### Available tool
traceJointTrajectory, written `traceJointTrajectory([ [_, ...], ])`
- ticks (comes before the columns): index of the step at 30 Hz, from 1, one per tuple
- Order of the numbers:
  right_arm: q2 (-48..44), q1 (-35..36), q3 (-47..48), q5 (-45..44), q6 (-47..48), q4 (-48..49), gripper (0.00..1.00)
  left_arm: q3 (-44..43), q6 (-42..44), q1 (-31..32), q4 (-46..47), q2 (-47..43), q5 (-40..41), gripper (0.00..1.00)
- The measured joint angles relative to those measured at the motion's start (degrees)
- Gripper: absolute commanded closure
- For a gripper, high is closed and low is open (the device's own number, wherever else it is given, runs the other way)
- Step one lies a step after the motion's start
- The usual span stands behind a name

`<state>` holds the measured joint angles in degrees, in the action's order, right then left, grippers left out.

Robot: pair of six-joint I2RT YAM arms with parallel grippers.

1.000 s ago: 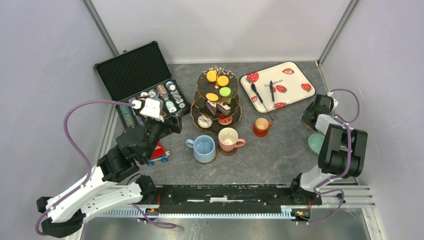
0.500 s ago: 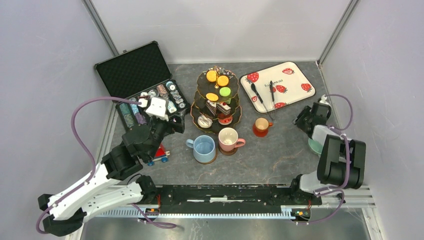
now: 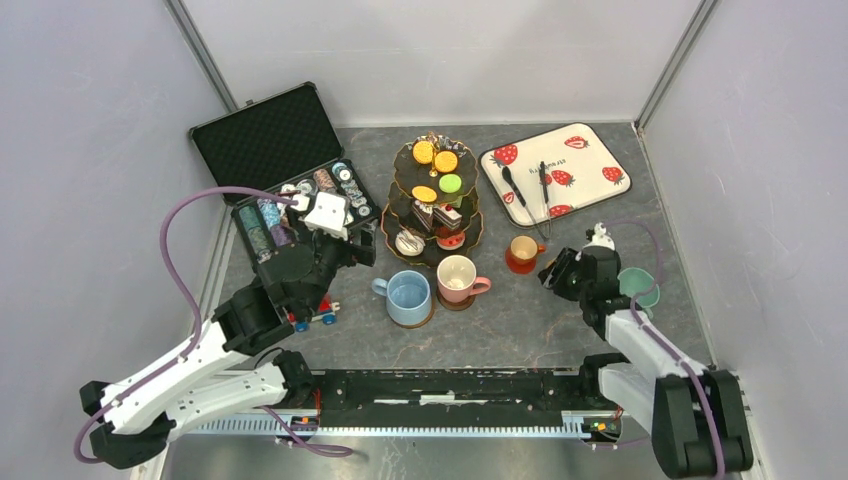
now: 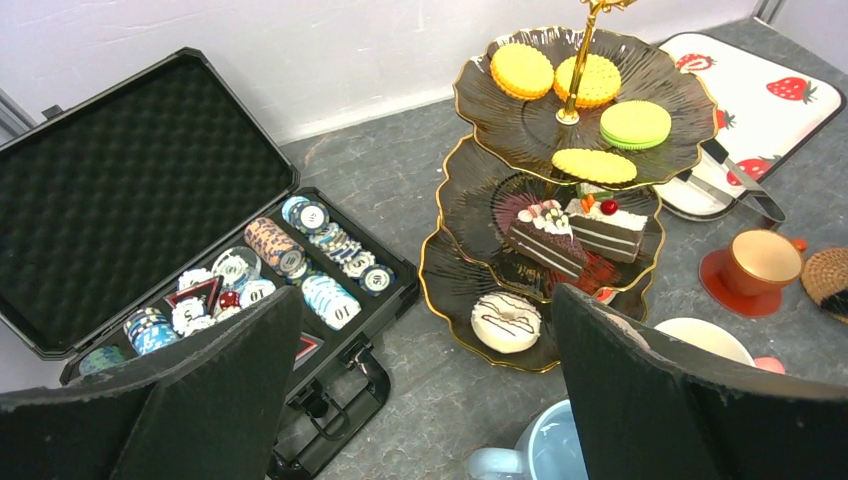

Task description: Serve the afternoon tea

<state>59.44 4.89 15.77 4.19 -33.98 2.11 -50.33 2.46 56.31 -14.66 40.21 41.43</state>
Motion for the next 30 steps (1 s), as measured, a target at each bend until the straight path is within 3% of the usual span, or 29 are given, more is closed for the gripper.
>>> traceJointTrajectory([
  [8,-11.8,6.8,-2.2,2.3,-3.5,-11.2,0.49,0.1,0.0,0.0,0.0,2.4,0.0,0.0],
  [15,-8.8,7.6,8.1,-4.8,2.4,-25.9,0.51,0.1,0.0,0.0,0.0,3.4,0.1,0.0],
  [20,-0.1,6.4,15.1,-9.9,6.3,-25.1,0.75,0.3,0.0,0.0,0.1,3.4,0.5,0.0],
  [25,2.9,6.4,11.6,-8.3,6.2,-23.6,0.76,0.7,0.0,0.0,0.1,3.3,0.6,0.0],
  [30,-4.7,9.4,4.0,-6.1,3.2,-18.3,0.76,0.9,0.1,0.0,0.1,2.7,0.5,0.0],
])
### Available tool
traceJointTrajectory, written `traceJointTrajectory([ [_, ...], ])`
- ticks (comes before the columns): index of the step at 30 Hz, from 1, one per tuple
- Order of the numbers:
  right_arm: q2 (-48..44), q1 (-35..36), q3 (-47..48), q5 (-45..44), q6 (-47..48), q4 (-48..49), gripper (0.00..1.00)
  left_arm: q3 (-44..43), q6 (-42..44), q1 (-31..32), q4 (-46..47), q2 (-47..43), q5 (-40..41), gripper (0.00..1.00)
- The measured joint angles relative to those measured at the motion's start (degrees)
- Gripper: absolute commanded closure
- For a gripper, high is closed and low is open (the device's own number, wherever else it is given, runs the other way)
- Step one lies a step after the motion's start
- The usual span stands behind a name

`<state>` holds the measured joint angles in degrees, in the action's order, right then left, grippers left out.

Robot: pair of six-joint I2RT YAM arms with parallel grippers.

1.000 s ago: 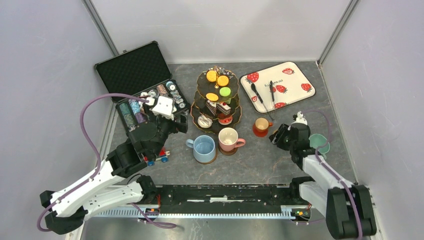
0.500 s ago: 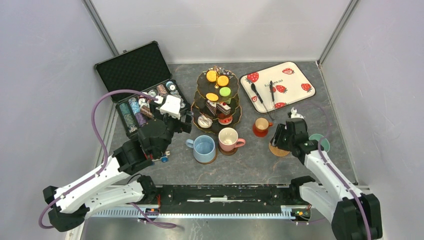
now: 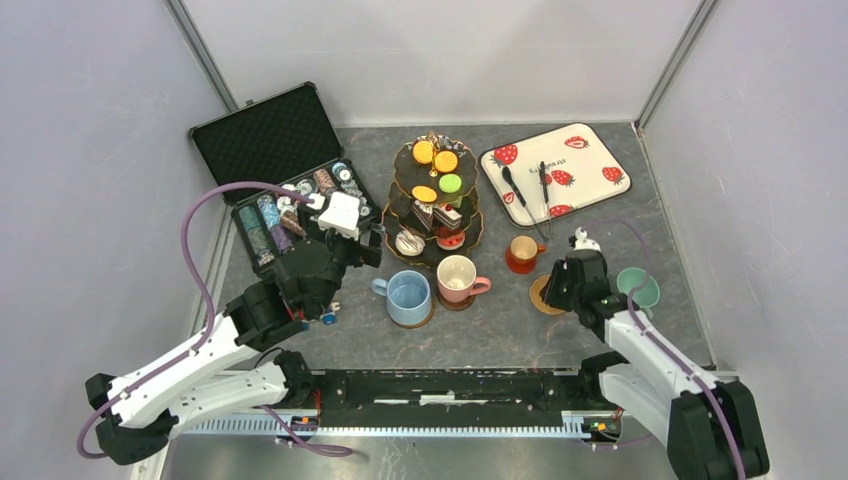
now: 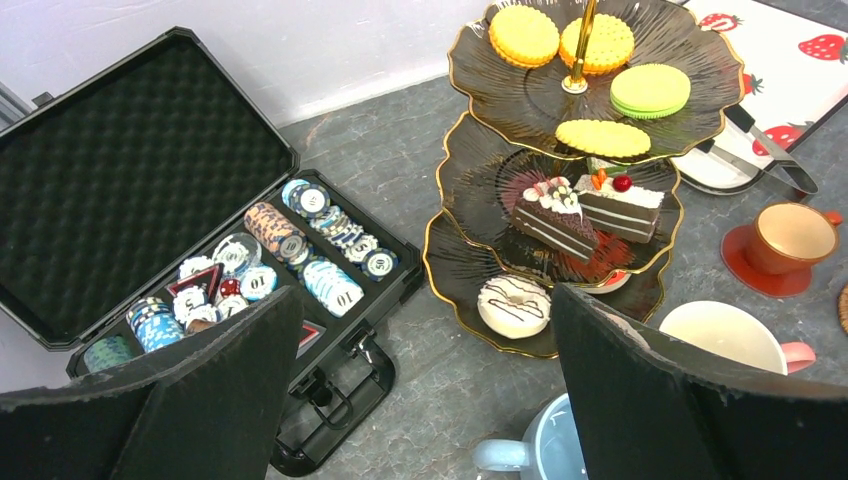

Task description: Serve the afternoon tea

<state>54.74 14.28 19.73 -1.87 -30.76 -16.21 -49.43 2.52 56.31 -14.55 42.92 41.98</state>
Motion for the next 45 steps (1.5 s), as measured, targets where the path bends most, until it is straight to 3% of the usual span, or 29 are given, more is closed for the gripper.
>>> traceJointTrajectory([
  [8,-1.6,8.6,-4.2,1.5,-6.2,8.7,0.75,0.0,0.0,0.0,0.1,-0.1,-0.1,0.0],
  [20,9.9,19.6,-0.1,1.9,-10.5,16.9,0.75,0.0,0.0,0.0,0.1,1.5,0.0,0.0],
  [45,24.9,21.2,11.4,-4.5,-7.0,18.4,0.74,0.1,0.0,0.0,0.1,2.3,0.0,0.0],
])
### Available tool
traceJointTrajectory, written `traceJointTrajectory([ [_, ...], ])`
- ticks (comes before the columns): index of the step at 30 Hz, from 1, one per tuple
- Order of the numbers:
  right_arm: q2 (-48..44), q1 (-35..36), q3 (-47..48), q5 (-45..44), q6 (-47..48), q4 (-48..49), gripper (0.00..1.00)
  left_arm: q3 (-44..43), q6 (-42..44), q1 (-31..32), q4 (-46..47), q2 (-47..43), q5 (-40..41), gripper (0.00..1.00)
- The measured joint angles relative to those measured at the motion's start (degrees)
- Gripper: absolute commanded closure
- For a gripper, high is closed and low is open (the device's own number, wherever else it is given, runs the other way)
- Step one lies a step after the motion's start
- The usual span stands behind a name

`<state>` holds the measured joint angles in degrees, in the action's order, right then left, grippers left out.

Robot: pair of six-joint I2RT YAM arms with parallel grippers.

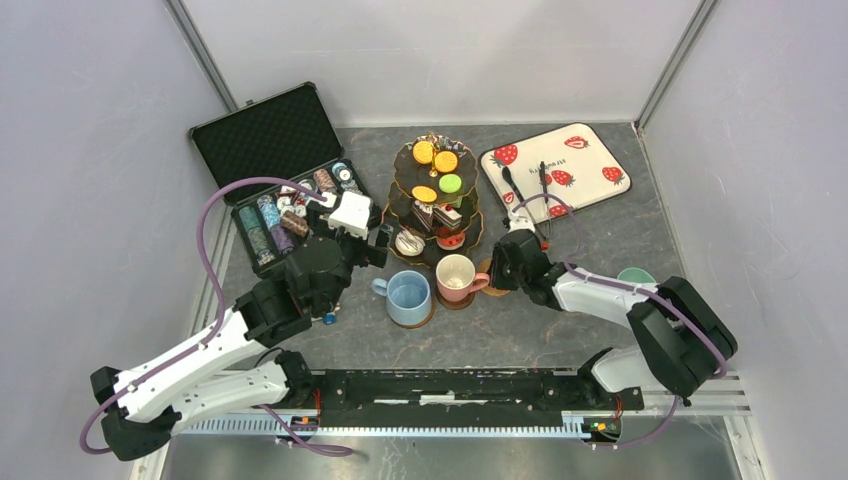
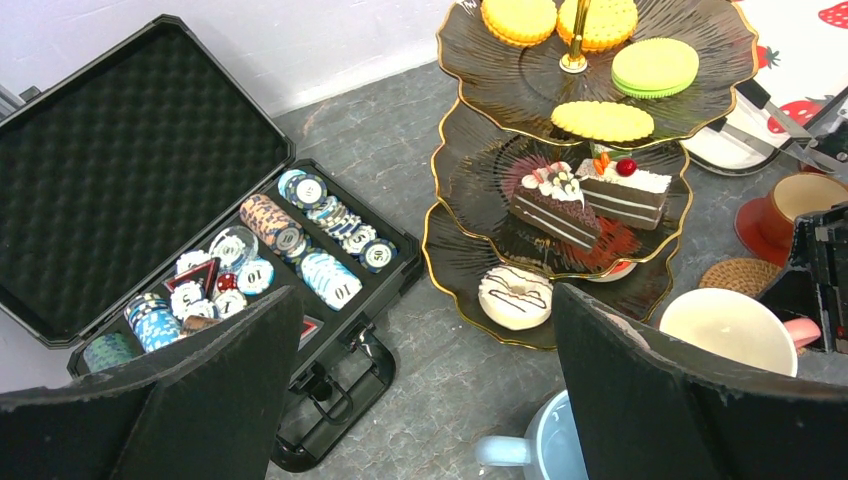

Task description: Serve the afternoon tea

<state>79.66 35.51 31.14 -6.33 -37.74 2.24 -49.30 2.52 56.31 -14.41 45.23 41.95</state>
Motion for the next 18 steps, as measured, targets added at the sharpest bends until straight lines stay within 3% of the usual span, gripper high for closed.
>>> traceJointTrajectory([
  [11,2.5,-0.7,3.0,-1.8,1.8,-1.7,0.73,0.0,0.0,0.0,0.0,0.9,0.0,0.0],
  [18,1.9,-2.3,3.7,-1.1,4.0,-3.7,0.61,0.0,0.0,0.0,0.0,1.1,0.0,0.0],
])
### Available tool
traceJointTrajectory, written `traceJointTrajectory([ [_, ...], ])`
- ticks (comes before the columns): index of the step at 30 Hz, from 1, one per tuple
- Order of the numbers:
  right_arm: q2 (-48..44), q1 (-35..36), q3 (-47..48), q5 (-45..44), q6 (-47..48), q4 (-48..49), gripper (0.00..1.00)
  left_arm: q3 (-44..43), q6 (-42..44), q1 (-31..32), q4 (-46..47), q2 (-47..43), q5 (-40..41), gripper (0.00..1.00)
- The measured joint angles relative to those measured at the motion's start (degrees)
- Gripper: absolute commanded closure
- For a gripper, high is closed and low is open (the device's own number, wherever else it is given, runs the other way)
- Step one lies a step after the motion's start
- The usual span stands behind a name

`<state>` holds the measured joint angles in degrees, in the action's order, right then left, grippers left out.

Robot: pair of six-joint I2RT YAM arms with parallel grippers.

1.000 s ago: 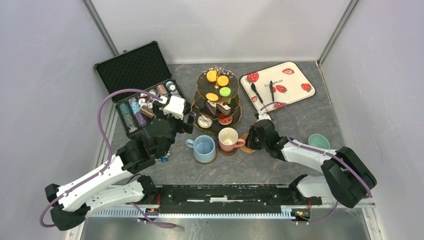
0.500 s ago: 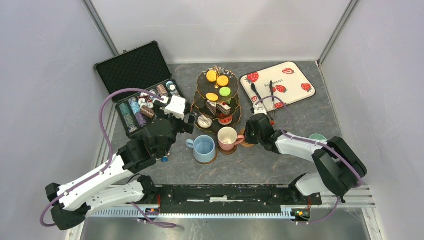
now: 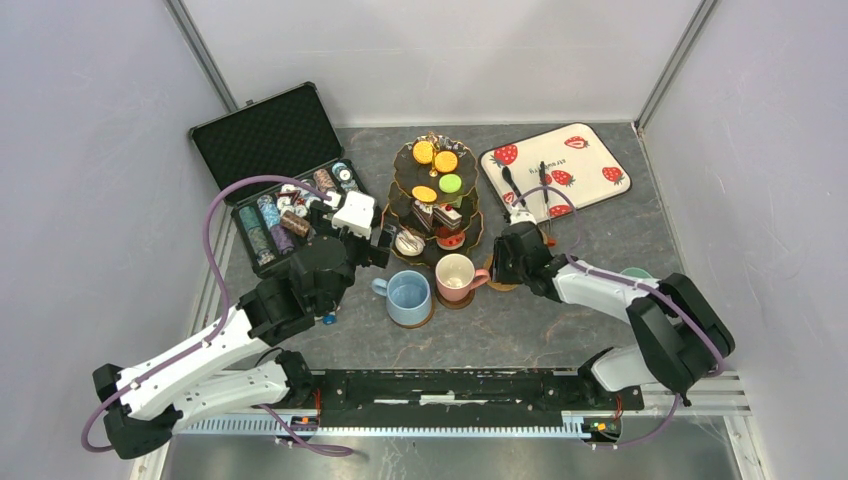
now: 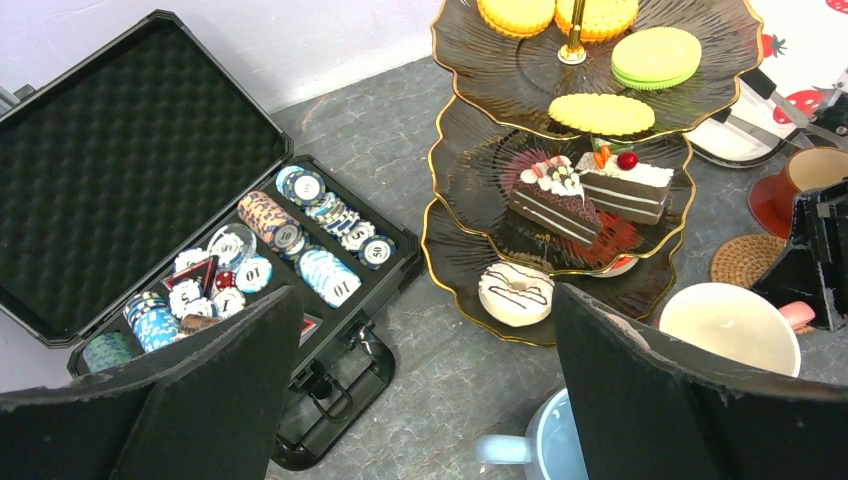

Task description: Serve the afternoon tea

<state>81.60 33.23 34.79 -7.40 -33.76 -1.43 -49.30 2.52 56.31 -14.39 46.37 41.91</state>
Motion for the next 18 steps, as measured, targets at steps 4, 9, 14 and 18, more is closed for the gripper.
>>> traceJointTrajectory([
  [4,-2.3,0.0,0.6,1.6,2.5,-2.6,0.53,0.0,0.0,0.0,0.0,0.1,0.0,0.0],
  [9,-10.3,0.0,2.6,3.0,6.5,-8.2,0.48,0.0,0.0,0.0,0.0,0.1,0.0,0.0],
  [14,-19.8,-0.2,6.3,-4.0,11.3,-14.7,0.41,0.0,0.0,0.0,0.0,-0.3,-0.2,0.0],
  [18,-26.6,-6.9,6.2,-12.1,14.8,-19.7,0.33,0.0,0.0,0.0,0.0,-1.5,-0.6,0.0],
])
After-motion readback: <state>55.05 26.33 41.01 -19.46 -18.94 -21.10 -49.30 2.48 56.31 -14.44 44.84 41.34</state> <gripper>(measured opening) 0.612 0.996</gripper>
